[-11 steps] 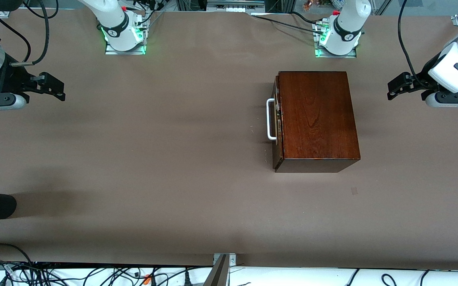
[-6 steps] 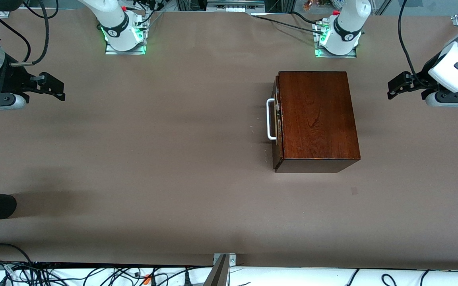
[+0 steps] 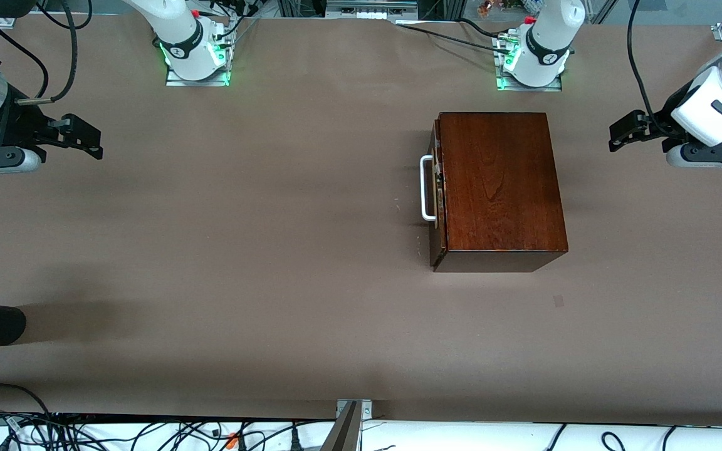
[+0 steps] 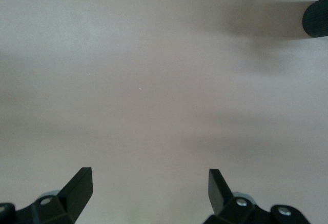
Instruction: Open drawer, take yellow block, close drawer
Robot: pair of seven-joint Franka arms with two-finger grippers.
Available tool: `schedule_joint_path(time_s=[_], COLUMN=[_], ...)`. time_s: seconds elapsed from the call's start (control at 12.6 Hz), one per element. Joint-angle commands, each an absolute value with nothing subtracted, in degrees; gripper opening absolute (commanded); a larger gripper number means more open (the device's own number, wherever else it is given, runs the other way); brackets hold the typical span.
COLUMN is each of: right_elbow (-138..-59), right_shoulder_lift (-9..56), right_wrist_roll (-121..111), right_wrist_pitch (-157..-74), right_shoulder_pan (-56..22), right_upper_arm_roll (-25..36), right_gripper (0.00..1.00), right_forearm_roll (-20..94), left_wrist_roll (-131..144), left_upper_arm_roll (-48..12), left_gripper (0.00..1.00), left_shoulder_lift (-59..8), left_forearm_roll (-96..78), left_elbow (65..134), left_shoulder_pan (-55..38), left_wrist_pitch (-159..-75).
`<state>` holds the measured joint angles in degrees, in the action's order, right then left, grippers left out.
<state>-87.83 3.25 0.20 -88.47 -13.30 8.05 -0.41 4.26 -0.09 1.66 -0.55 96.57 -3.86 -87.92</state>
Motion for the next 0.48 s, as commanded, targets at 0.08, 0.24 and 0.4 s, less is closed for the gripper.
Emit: schedule_joint_path(time_s=[0.08,0.24,0.4], right_elbow=[-87.7,-87.7,-87.7], right_shoulder_lift=[3.0,3.0,3.0], right_wrist_roll=[1.0,1.0,1.0], right_wrist_pitch=[-88.4,-88.4,-88.4], right_shoulder_pan=[-12.7,-12.7,-12.7], right_upper_arm_roll=[7.7,7.7,7.7], right_gripper=[1.0,1.0,1.0], right_forearm_roll=[0.4,0.4,0.4], left_wrist_roll=[4.4,4.4,4.3], left_upper_arm_roll=[-0.4,-0.6,-0.8], left_gripper=[1.0,1.0,1.0], left_shoulder_lift=[-0.8,-0.9,-0.9], left_forearm_roll=[0.1,0.2,0.2], left_elbow=[93.5,93.6,93.6], left_shoulder_pan=[-4.3,-4.4,-4.5], left_wrist_pitch=[-86.3,-86.3,-86.3])
